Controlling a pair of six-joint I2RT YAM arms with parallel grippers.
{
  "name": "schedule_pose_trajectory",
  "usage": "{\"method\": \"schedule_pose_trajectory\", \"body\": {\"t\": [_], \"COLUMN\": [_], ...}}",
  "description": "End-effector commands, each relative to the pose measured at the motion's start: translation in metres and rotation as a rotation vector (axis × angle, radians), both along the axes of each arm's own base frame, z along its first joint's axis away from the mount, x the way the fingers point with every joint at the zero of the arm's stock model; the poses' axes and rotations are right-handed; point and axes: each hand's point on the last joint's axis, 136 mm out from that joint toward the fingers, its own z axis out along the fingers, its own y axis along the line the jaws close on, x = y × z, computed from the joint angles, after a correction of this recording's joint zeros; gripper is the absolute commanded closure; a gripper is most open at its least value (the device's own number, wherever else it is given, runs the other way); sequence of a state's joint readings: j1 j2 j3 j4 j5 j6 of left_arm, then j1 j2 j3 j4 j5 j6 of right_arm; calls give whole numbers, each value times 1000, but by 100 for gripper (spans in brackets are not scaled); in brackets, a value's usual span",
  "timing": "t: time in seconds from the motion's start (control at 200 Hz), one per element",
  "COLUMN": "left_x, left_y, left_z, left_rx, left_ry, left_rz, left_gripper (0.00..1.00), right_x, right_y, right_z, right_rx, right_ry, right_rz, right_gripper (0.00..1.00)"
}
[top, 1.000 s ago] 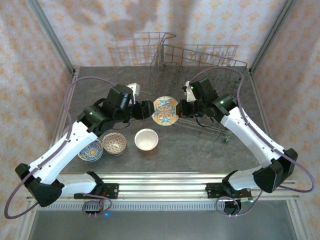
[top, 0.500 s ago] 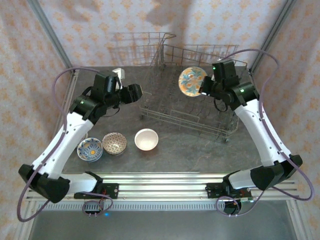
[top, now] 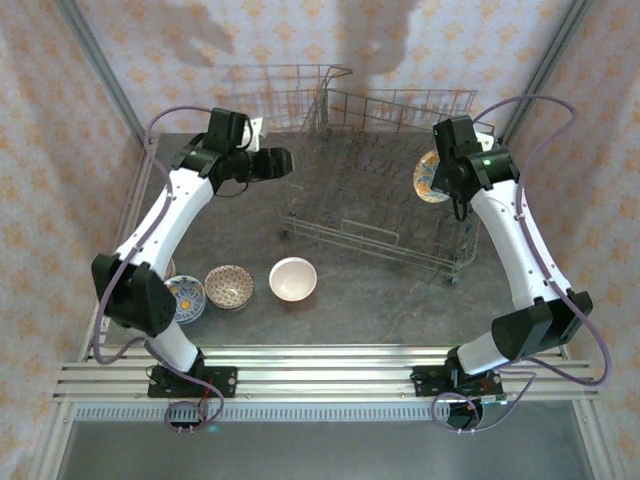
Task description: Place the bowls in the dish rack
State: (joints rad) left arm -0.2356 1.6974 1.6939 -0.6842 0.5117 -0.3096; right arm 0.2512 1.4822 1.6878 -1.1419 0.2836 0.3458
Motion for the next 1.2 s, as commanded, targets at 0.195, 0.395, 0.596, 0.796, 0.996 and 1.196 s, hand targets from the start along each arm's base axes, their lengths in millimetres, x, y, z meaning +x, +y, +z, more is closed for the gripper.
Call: {"method": "schedule_pose_trajectory", "body": {"t": [0.195, 0.395, 0.596, 0.796, 0.996, 1.196], "left_x": [18, 30, 32, 33, 29, 19], "left_y": [12, 2, -13, -15, -10, -29], "left_z": [-25, -42, -52, -63, -63, -66], "left_rx": [233, 293, 296, 327, 292, 201], "left_ry": [48, 85, 106, 154, 170, 182], "left_rz": [-90, -69, -58, 33, 190, 295], "left_gripper": [36, 52, 63, 79, 96, 100], "right_x": [-5, 6, 13, 33, 39, 33], "right_y": [-32, -29, -36, -32, -26, -36], "right_z": [-1, -8, -14, -16, -4, 4], "right_rx": [-140, -160, -250, -278, -267, -348], "right_ry": [13, 46, 100, 120, 142, 154], "right_rz": [-146, -133, -135, -103, -51, -47], "right_gripper": [100, 100, 100, 100, 100, 100]}}
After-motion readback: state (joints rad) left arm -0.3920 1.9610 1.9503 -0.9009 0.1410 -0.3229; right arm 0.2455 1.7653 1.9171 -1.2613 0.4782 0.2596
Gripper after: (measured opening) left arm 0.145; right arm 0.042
